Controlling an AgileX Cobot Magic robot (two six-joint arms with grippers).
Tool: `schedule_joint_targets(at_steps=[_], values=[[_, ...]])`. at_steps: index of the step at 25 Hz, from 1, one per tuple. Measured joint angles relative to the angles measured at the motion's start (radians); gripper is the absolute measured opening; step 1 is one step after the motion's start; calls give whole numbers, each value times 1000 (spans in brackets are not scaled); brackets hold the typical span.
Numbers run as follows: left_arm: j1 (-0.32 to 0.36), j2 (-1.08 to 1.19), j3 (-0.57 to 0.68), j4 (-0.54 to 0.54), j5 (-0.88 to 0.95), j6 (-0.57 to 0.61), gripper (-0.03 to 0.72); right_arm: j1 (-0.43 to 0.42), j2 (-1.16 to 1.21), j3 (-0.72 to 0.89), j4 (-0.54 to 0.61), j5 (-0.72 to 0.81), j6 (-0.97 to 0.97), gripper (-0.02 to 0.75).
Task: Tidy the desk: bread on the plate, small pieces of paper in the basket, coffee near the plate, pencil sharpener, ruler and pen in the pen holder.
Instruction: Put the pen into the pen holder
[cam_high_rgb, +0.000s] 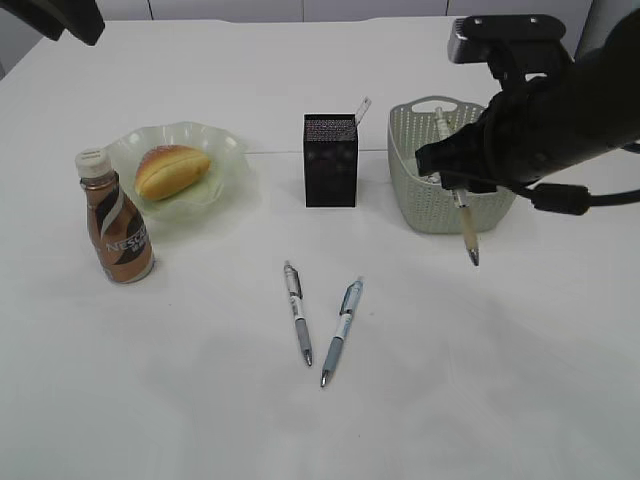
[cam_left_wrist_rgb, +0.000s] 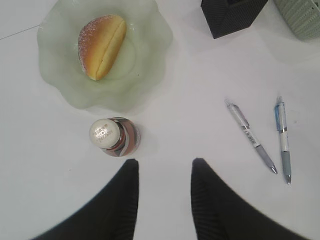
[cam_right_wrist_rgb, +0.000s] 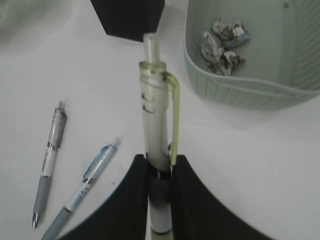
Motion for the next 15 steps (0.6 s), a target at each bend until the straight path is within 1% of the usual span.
schedule_joint_targets(at_steps=[2, 4, 7, 9, 12, 15], values=[[0, 0, 0, 0, 0, 0, 253, 0, 0, 54, -15, -111, 0, 88], [0, 0, 0, 0, 0, 0, 253, 0, 0, 93, -54, -226, 2, 88], [0, 0, 0, -2, 0, 0, 253, 0, 4, 113, -146, -379, 3, 88], [0, 0, 0, -2, 0, 0, 253, 0, 20, 113, -184, -494, 3, 88], [0, 4, 0, -2, 0, 0, 253, 0, 59, 113, -208, -683, 3, 88], [0, 19, 0, -2, 0, 0, 253, 0, 114, 113, -214, -905, 3, 88]])
